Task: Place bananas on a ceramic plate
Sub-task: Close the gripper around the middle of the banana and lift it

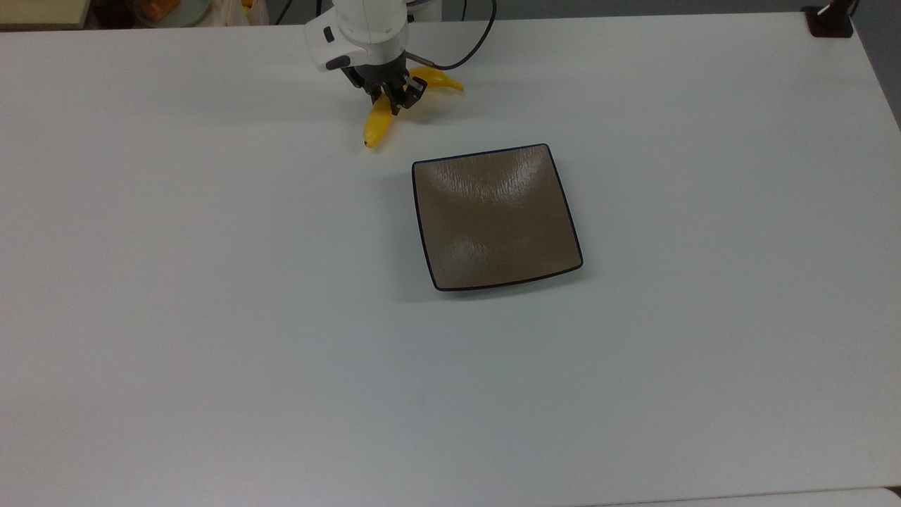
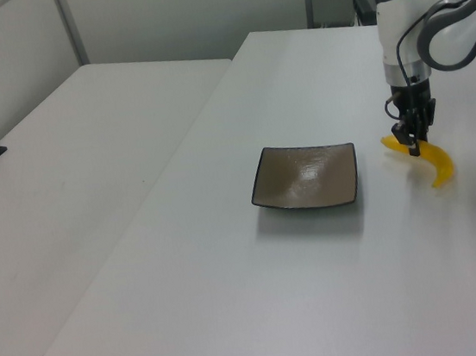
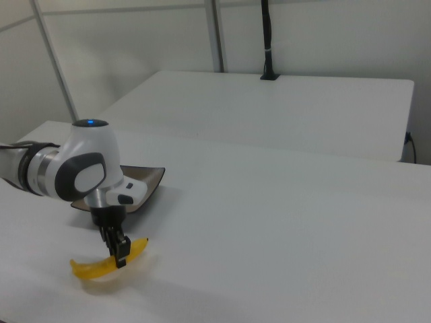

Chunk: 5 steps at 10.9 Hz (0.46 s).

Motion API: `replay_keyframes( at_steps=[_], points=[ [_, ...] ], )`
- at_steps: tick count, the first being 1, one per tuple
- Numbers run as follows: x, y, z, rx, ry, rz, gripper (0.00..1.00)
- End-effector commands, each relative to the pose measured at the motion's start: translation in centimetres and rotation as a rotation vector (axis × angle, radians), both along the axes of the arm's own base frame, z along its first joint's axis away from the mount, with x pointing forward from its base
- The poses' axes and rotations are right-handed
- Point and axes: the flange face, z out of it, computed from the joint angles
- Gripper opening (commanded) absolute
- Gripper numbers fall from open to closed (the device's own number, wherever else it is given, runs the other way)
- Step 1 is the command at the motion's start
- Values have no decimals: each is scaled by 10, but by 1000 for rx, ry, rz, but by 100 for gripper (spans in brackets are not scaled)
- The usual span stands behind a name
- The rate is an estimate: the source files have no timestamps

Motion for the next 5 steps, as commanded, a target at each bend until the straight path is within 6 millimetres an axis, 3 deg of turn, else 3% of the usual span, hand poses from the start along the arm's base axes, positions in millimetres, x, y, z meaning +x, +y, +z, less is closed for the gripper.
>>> replay_keyframes(
  at_steps=[1, 5],
  points=[
    [25, 6, 63, 52, -9, -30, 8],
    [62, 16, 153, 151, -119, -39, 8]
  ],
)
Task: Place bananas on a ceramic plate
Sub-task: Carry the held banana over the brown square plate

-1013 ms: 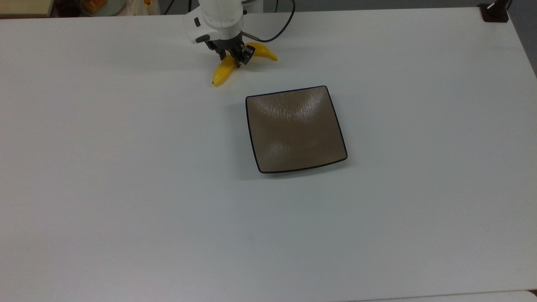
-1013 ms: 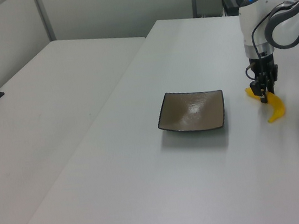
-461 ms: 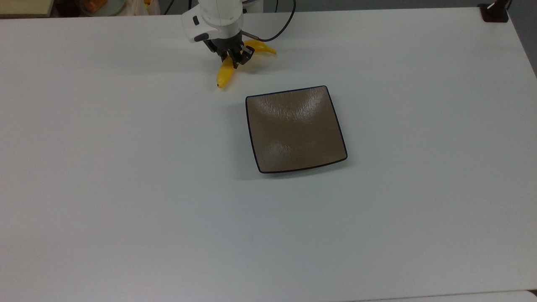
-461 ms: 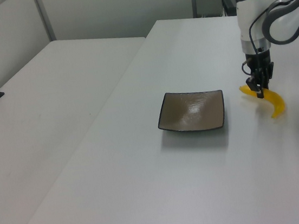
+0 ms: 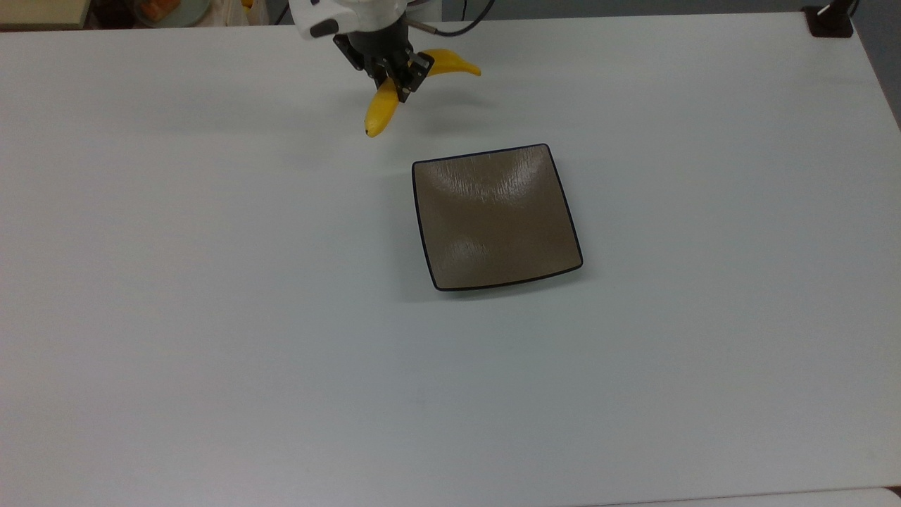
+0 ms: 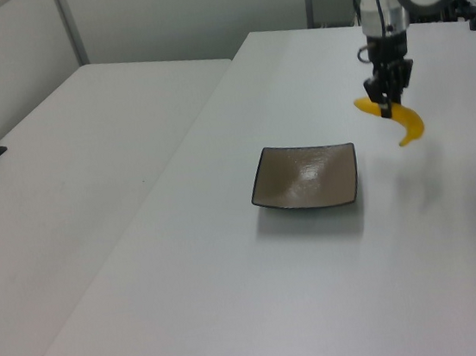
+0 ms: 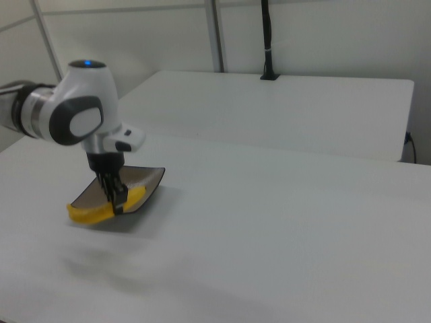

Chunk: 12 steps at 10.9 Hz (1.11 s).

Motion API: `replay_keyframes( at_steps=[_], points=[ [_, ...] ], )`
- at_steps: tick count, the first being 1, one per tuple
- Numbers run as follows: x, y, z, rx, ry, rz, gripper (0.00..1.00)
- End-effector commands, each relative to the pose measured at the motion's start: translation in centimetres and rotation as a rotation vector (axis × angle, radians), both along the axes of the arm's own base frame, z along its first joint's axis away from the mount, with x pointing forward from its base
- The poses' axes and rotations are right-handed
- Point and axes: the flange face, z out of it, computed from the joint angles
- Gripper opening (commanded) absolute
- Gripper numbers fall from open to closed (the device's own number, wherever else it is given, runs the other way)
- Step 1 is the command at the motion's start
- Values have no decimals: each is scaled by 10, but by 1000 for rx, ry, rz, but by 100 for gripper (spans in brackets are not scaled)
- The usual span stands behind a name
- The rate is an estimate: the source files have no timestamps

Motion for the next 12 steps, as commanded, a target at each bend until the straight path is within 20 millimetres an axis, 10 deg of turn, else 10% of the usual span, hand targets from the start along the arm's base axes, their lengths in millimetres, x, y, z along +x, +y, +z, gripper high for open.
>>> replay_keyframes(
  at_steps=[1, 5, 12],
  points=[
    [26, 11, 62, 108, -90, 16, 8],
    [47, 22, 73, 286, -204, 257, 9],
    [94, 23, -11, 346, -351, 509, 10]
  ],
)
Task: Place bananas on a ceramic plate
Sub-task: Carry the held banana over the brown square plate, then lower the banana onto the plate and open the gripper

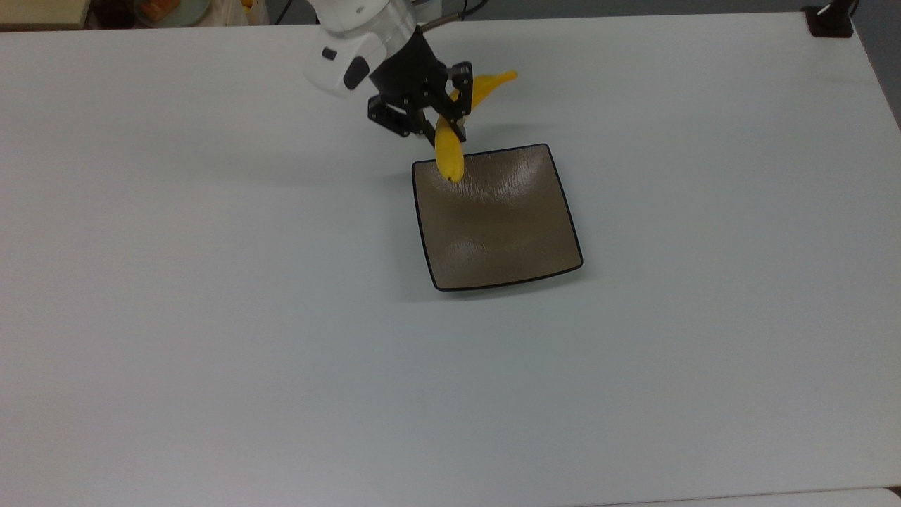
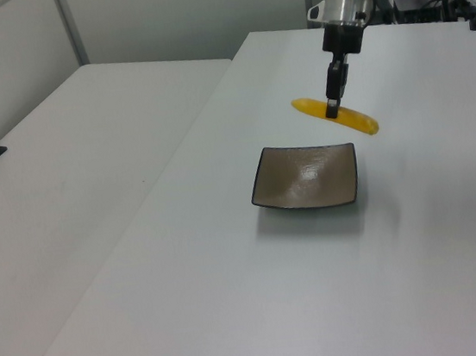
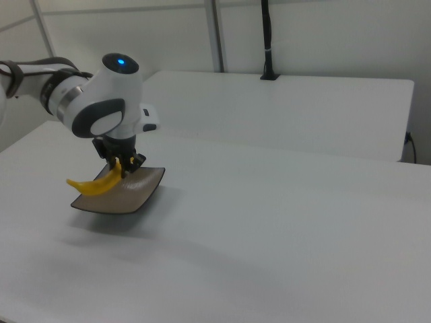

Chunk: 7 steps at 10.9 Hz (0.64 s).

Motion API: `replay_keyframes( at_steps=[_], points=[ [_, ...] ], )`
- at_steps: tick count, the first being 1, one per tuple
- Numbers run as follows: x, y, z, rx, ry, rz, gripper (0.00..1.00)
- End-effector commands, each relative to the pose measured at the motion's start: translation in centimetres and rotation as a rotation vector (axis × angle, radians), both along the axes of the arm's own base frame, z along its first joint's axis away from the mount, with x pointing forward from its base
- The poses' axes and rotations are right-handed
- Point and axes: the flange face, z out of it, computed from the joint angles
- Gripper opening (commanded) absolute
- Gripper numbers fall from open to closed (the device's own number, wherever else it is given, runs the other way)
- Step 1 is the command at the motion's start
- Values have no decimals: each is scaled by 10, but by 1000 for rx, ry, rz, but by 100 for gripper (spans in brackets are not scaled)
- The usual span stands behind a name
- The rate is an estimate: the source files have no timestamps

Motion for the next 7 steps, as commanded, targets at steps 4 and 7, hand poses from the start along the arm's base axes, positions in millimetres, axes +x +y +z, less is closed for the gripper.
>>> replay_keyframes(
  at_steps=[4, 7],
  points=[
    [43, 13, -71, 11, -134, -99, 12],
    [46, 27, -84, 11, -151, -106, 15]
  ],
)
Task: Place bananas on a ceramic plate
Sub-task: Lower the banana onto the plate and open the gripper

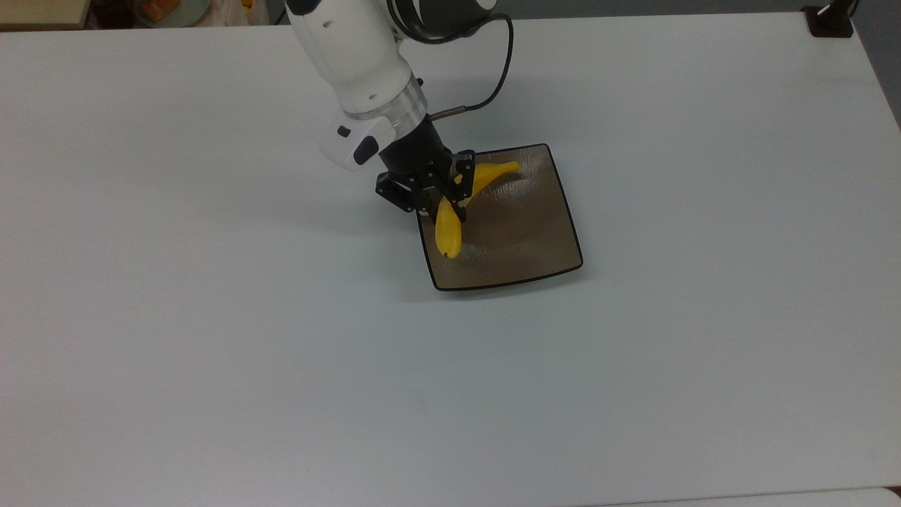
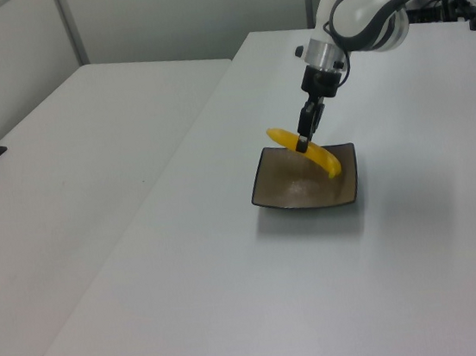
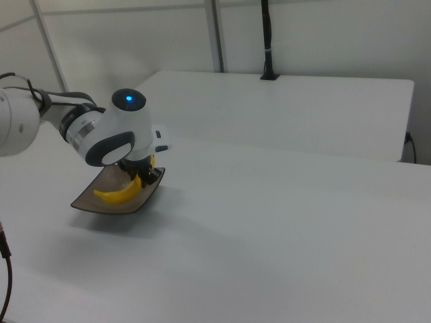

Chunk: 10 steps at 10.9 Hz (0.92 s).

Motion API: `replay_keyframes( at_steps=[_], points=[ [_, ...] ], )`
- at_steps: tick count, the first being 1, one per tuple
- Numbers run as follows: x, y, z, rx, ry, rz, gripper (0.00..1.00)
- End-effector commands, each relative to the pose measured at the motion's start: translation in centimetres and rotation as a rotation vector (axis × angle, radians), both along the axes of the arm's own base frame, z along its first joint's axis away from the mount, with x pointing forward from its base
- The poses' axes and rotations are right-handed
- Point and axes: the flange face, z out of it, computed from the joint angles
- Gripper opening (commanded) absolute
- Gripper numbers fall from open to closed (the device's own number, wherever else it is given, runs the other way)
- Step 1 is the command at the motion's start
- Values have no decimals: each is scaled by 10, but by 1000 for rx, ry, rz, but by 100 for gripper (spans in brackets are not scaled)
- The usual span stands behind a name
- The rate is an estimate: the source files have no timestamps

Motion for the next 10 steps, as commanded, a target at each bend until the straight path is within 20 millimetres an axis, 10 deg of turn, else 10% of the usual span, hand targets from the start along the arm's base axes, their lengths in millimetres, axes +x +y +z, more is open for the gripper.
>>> replay_keyframes(
  at_steps=[1, 4, 10],
  points=[
    [9, 9, -4, 34, -47, -36, 15],
    [13, 20, -14, 25, -91, -59, 17],
    [11, 25, -4, 34, -97, -56, 94]
  ],
)
